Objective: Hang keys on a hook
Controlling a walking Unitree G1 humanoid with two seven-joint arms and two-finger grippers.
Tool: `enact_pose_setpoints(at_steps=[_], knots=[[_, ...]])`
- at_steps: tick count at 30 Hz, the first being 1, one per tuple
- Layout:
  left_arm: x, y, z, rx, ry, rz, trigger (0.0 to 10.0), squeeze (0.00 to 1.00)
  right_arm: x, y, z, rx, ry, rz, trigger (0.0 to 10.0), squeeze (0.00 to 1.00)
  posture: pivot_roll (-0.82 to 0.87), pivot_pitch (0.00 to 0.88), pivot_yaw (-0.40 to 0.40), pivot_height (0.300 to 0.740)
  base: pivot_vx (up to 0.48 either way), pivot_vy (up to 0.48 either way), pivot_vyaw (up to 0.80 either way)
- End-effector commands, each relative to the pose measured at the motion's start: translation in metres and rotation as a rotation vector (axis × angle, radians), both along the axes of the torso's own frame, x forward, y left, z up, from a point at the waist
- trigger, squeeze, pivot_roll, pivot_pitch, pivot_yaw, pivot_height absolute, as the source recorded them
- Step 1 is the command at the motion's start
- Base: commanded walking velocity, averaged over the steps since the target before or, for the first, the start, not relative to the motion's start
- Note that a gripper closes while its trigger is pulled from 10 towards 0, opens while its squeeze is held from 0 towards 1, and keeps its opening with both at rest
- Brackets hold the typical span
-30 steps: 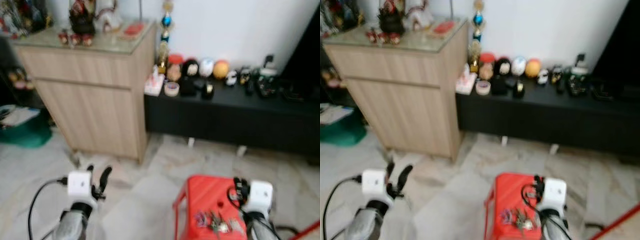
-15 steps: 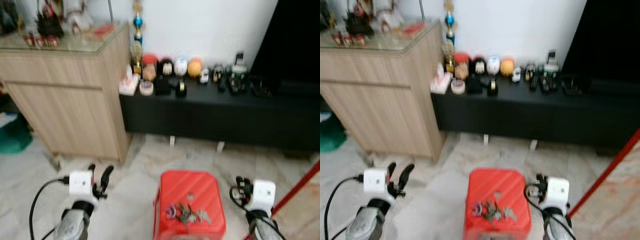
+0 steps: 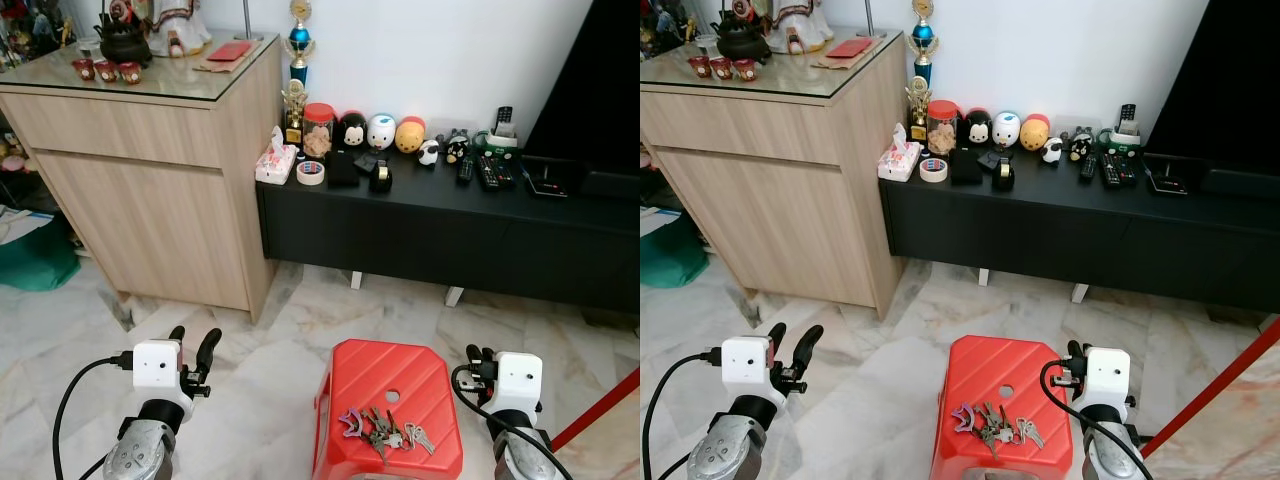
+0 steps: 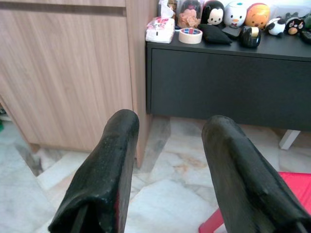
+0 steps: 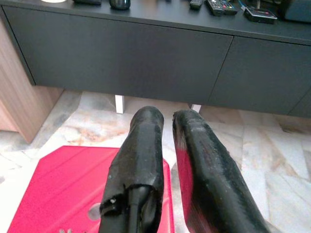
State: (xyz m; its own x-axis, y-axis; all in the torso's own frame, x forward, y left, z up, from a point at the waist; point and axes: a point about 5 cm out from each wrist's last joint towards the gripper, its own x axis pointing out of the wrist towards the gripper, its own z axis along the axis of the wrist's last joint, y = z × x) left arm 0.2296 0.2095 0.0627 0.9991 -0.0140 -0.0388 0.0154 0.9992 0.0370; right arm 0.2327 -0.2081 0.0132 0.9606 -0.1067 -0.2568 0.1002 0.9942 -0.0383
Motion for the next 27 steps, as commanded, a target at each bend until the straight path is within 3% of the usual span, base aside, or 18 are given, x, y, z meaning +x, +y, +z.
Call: enact_pose_setpoints(at_steps=[1,10,27], knots=[[-0.001,-0.001,-0.003,-0.010,0.013,0.004,10.0,0.00,0.000,-0.001,0.001,-0.009,0.008,0.011,10.0,0.00,0.03,0.000,-0.053,0.674,0.000,0.000,0.00],[-0.003,-0.002,-0.003,-0.013,0.010,0.011,10.0,0.00,0.001,0.001,0.003,0.003,-0.015,0.039,10.0,0.00,0.04,0.000,-0.059,0.621,0.000,0.000,0.00],[-0.003,0.004,-0.001,-0.002,0.007,0.045,10.0,0.00,0.009,0.012,0.000,0.012,0.000,0.086,10.0,0.00,0.10,0.000,-0.074,0.621,0.000,0.000,0.00]])
